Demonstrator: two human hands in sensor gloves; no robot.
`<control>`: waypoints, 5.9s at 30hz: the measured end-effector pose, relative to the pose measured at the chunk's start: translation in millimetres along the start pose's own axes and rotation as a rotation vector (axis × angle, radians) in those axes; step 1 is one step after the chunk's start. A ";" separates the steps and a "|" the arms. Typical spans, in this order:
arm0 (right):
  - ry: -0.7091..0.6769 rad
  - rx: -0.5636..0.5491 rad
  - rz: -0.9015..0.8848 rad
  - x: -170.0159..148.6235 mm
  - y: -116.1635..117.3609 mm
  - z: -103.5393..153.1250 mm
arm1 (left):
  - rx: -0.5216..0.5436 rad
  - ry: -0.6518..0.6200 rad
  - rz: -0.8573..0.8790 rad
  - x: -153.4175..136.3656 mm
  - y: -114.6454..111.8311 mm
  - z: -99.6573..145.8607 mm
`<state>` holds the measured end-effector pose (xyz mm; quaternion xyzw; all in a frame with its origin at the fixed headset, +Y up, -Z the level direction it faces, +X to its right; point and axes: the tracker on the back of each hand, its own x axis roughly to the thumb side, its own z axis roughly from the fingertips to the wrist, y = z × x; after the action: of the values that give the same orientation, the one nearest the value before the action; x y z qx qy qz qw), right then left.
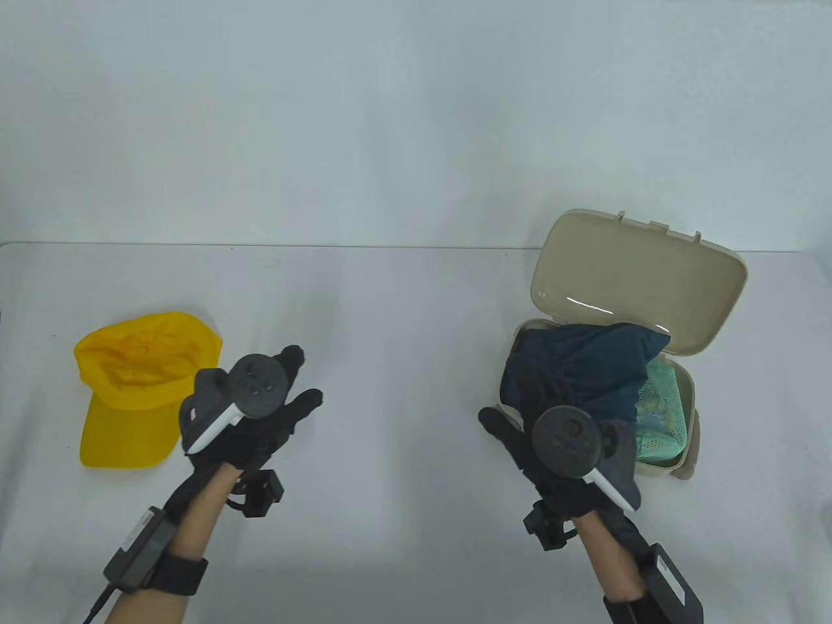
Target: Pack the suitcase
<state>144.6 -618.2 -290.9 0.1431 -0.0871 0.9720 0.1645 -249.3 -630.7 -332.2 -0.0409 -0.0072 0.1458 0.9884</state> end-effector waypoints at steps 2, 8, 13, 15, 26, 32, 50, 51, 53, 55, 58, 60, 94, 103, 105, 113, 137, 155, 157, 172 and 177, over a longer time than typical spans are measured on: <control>-0.050 0.024 0.069 9.8 14.3 6.2 | 0.010 0.044 -0.047 -30.6 4.2 5.0; -0.114 0.099 0.206 19.0 39.5 14.2 | -0.102 0.195 -0.133 -110.7 -0.4 7.3; -0.090 0.119 0.186 13.9 42.6 12.0 | -0.290 0.329 -0.328 -165.5 -22.8 3.3; -0.082 0.127 0.175 11.8 43.4 11.1 | -0.361 0.366 -0.361 -181.1 -31.7 0.4; -0.066 0.116 0.145 9.1 43.7 10.5 | -0.395 0.435 -0.501 -203.3 -59.9 -16.9; -0.065 0.118 0.140 9.8 45.1 10.2 | -0.117 0.397 -0.444 -186.7 -39.3 -12.1; -0.102 0.110 0.117 11.9 44.1 13.6 | 0.345 -0.035 -0.382 10.2 33.8 27.8; -0.101 0.110 0.118 11.9 43.9 13.6 | 0.351 -0.063 -0.370 20.6 28.7 29.1; -0.097 0.110 0.117 11.5 43.7 13.5 | 0.357 -0.102 -0.350 34.8 18.5 30.4; -0.094 0.112 0.115 11.0 43.7 13.3 | 0.347 -0.141 -0.315 47.2 5.4 31.5; -0.085 0.119 0.114 10.5 44.4 12.8 | 0.337 -0.201 -0.308 60.6 -14.6 33.5; -0.082 0.121 0.114 10.3 44.6 12.6 | 0.330 -0.227 -0.312 65.2 -23.3 34.2; 0.062 0.714 -0.830 -23.4 35.3 -150.9 | 0.394 -0.486 -0.433 89.0 -42.9 60.3; -0.003 0.770 -0.355 35.5 40.0 -140.8 | 0.332 -0.427 -0.571 92.0 -61.5 51.1; 0.037 0.704 -0.352 42.6 41.7 -139.1 | 0.318 -0.421 -0.598 91.3 -63.7 51.3; 0.106 0.506 -0.423 44.9 27.0 -135.7 | 0.125 -0.372 -0.454 73.0 -47.0 45.7; 0.070 0.453 -0.501 47.6 34.1 -103.7 | -0.291 -0.014 1.333 -12.3 -69.4 8.1; 0.074 0.479 -0.459 56.0 39.3 -100.8 | -0.215 -0.058 1.270 -14.2 -62.4 9.3; 0.048 0.531 -0.531 60.7 47.6 -103.0 | -0.234 -0.081 1.285 -10.0 -62.4 9.8; 0.059 0.484 -0.886 62.3 42.2 -97.1 | -0.360 -0.192 1.223 19.4 -67.1 8.0; 0.086 0.347 -0.873 33.6 -14.8 -95.5 | -0.241 -0.257 1.046 27.4 -45.2 12.1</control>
<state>95.5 -573.9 -368.9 0.1514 0.1520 0.8171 0.5351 -210.4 -665.0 -316.3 -0.1337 -0.1232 0.6196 0.7635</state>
